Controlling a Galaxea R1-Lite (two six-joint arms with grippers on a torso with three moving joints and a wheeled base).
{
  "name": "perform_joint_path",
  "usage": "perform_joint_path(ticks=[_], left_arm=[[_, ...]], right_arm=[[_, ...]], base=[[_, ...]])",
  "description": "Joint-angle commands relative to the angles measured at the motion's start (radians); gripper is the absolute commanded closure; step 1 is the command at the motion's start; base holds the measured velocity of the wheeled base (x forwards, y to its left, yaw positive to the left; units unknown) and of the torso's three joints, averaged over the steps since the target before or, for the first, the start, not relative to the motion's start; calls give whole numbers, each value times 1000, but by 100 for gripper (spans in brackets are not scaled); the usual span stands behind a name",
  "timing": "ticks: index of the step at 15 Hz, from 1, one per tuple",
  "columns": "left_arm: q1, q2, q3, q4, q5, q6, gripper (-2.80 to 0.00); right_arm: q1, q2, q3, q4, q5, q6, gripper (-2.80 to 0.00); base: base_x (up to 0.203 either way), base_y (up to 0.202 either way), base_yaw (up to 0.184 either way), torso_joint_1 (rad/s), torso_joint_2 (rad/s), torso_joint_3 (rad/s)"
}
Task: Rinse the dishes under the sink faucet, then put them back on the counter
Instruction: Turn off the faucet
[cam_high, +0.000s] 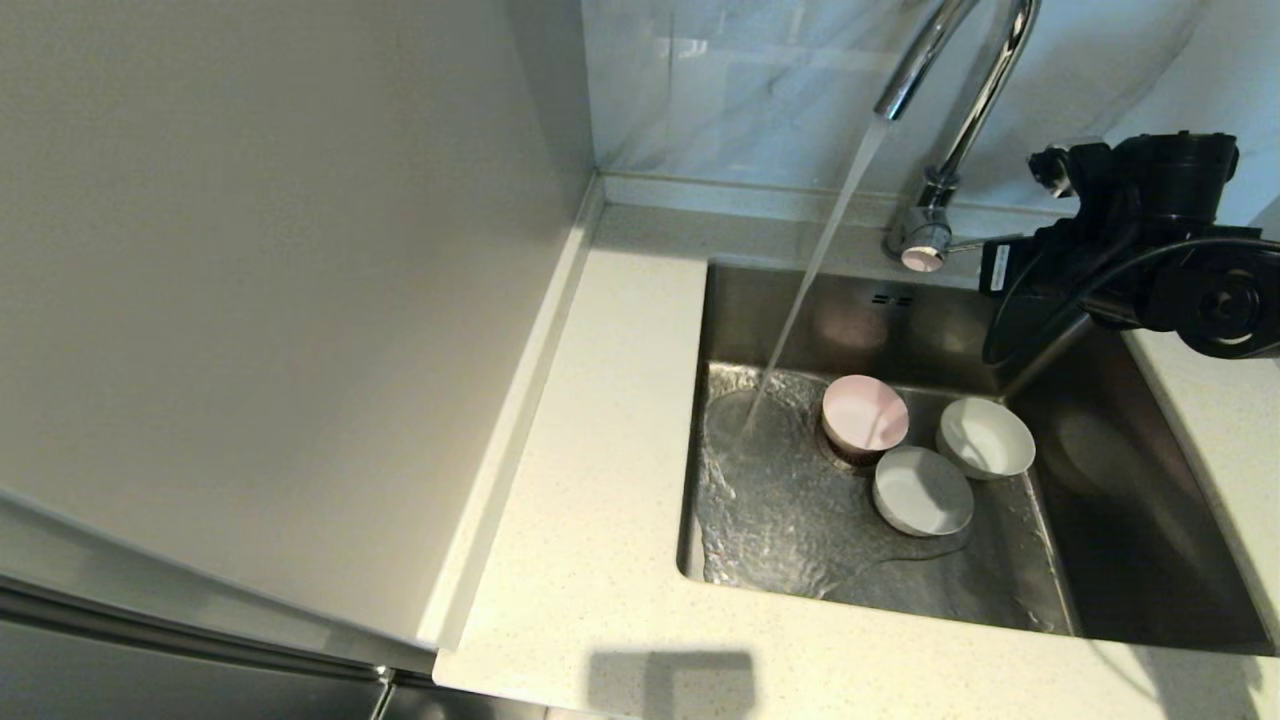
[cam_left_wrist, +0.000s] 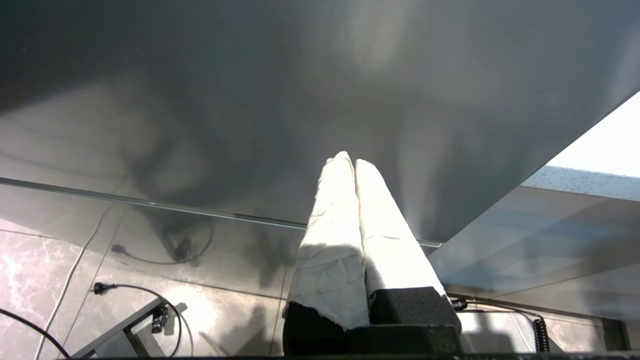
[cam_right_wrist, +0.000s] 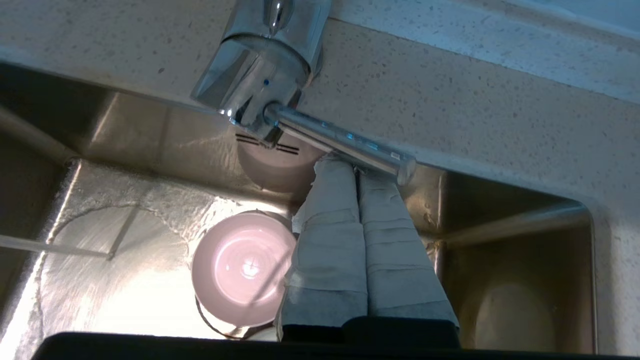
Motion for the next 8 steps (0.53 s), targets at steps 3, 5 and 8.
perform_joint_path(ticks=[3,5,8], left_arm=[[0,-3,0,-1,0,-1,0],[0,-3,0,-1,0,0,0],[0,-3,0,-1,0,0,0]], right_arm=[[0,56,-90,-3,1,0,0],[0,71,-128,12,1,1,0],[-1,74,-151,55,0,4,0]], base=[[0,0,0,0,0,0],[0,0,0,0,0,0],[0,0,0,0,0,0]])
